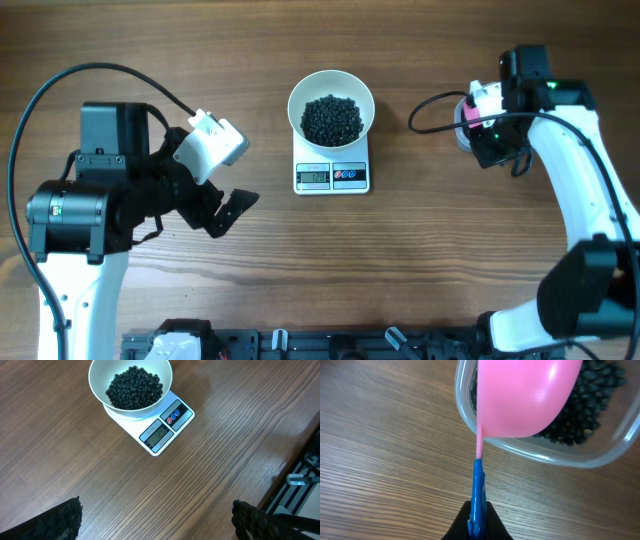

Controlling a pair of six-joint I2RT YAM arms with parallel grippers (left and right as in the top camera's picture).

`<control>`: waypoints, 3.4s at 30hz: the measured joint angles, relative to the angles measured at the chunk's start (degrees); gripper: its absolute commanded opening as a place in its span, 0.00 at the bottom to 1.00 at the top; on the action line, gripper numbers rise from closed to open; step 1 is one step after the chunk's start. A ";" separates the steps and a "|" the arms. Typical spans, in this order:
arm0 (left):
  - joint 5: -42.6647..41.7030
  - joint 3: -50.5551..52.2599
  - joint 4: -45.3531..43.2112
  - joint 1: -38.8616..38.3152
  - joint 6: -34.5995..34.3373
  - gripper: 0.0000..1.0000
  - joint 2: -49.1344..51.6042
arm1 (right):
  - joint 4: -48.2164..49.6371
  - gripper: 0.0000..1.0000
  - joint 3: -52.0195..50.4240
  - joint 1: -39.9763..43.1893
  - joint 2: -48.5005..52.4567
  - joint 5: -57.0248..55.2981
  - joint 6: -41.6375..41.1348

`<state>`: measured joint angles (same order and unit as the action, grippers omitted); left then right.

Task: Scoop item into bowl and weigh 150g on scale
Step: 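Carry the empty scoop back to the bean tub with the right gripper, then dip the scoop into the black beans and drag to fill it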

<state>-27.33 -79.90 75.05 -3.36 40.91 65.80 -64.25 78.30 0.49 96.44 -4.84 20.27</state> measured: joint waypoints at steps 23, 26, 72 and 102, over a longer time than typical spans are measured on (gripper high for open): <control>0.00 0.00 -0.02 0.00 0.00 1.00 0.00 | 7.32 0.04 -0.22 0.85 7.89 -14.93 20.59; 0.00 0.00 -0.02 0.00 0.00 1.00 0.00 | 6.43 0.04 -0.22 0.85 8.70 -14.58 21.86; 0.00 0.00 -0.02 0.00 0.00 1.00 0.00 | -1.14 0.04 1.05 17.14 9.01 25.59 1.33; 0.00 0.00 0.00 0.00 0.00 1.00 0.00 | -8.92 0.04 1.05 26.40 8.98 48.57 0.35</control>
<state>-27.33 -79.90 75.05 -3.36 40.91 65.80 -73.17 79.35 26.89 105.43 43.72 20.62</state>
